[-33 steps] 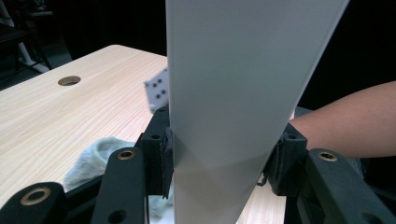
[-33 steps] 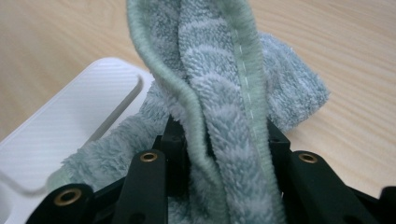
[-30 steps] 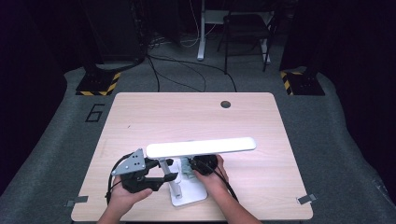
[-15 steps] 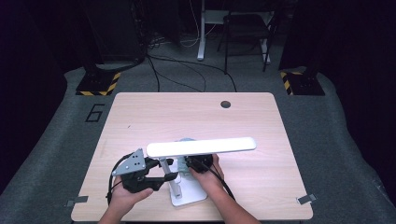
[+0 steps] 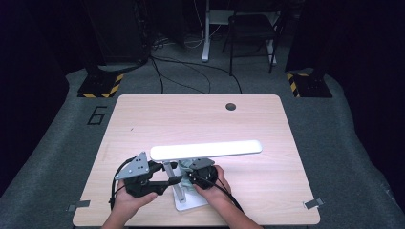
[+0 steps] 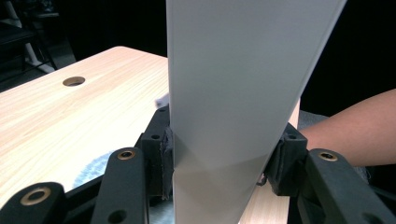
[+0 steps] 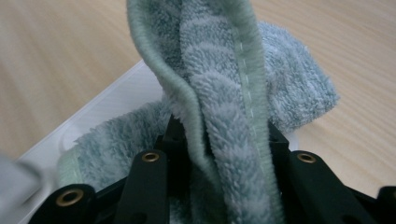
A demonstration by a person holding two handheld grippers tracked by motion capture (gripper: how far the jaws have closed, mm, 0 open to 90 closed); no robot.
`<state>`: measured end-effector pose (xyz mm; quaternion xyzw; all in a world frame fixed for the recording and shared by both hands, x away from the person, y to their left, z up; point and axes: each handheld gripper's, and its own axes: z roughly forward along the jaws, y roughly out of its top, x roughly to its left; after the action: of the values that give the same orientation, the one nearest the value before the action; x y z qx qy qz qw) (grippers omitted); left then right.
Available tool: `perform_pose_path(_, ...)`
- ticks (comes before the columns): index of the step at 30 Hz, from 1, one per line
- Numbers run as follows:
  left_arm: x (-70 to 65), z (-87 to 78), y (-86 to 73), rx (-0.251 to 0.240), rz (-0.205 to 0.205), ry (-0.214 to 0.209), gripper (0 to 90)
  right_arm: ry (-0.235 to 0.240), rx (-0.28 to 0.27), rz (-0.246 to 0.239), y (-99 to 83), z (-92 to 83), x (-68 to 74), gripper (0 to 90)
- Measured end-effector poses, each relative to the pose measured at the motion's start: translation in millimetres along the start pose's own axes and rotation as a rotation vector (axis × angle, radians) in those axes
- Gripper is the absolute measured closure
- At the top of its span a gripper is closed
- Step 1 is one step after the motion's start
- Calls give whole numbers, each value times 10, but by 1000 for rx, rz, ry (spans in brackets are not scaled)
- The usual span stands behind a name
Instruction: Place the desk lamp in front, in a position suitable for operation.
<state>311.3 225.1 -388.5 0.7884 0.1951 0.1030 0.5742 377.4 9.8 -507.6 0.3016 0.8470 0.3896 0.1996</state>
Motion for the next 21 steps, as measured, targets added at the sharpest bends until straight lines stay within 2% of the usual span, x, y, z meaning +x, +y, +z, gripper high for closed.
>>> perform_pose_path(5,0,0,-7,-7,-7,3,519,49,5,-2,-128,-169,82,640)
perform_pose_path(6,8,-6,-5,-3,3,5,518,61,9,-1,-159,-210,97,640)
perform_pose_path(10,7,-7,-9,-6,-2,6,518,110,1,-11,-292,-372,139,639)
perform_pose_path(11,5,-7,-10,-7,-6,6,518,136,5,-13,-352,-454,155,639)
perform_pose_path(13,7,-7,-11,-8,-6,5,518,146,6,-10,-379,-492,167,638)
perform_pose_path(14,6,-7,-12,-8,-7,5,517,164,6,-23,-431,-559,177,638)
perform_pose_path(21,3,-6,-12,-7,-10,8,517,186,24,-24,-527,-714,231,637)
